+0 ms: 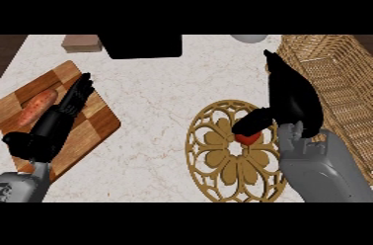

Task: Pick the bell pepper from the placemat and place it in the basket

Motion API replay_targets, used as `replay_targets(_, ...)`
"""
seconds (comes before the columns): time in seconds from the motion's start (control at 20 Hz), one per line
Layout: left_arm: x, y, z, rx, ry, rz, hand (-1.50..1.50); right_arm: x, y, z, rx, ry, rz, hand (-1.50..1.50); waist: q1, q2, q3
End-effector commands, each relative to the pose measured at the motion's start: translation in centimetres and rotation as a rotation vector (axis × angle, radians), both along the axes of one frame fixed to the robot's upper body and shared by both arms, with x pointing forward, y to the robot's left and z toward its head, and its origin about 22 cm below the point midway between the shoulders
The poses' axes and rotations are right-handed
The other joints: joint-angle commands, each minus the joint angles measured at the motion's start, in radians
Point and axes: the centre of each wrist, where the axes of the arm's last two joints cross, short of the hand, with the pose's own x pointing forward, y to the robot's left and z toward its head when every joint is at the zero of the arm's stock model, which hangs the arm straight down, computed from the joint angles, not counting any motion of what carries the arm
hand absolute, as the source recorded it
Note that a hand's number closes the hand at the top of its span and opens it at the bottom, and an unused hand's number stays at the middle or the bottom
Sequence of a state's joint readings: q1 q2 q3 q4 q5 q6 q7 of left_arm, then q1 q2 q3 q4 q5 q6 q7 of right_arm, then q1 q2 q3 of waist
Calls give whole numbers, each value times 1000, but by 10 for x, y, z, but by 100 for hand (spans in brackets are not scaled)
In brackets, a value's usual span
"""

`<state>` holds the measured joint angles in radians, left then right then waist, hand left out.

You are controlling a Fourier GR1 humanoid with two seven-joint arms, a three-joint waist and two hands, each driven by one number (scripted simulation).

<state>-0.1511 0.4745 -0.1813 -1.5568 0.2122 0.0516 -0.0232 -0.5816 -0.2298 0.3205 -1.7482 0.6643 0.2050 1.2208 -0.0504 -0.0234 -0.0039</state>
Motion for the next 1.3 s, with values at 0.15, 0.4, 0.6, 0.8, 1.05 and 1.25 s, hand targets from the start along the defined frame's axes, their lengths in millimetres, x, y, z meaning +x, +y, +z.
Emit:
replay_targets(0.15,0,-2,1,2,-3,-23,0,-35,-7,8,-63,122,-175,-150,11,7,2)
replay_targets(0.4,5,-19,2,-15,-13,-29,0,-50,-16,-7,-17,76,-223,-150,31,18,3)
replay_targets(0.6,6,-23,6,-6,-17,-58,0,-44,-5,-21,-10,29,-238,-150,48,22,3)
replay_targets(0.8,17,-12,-1,-3,-16,-47,0,-40,-11,-64,-39,31,-245,-150,48,25,4)
replay_targets(1.05,3,-3,-11,0,-21,-52,0,-42,-14,-75,-81,34,-258,-150,52,24,4)
replay_targets(1.25,6,-16,3,-10,-20,-53,0,-28,-17,-83,-57,36,-238,-150,53,23,4)
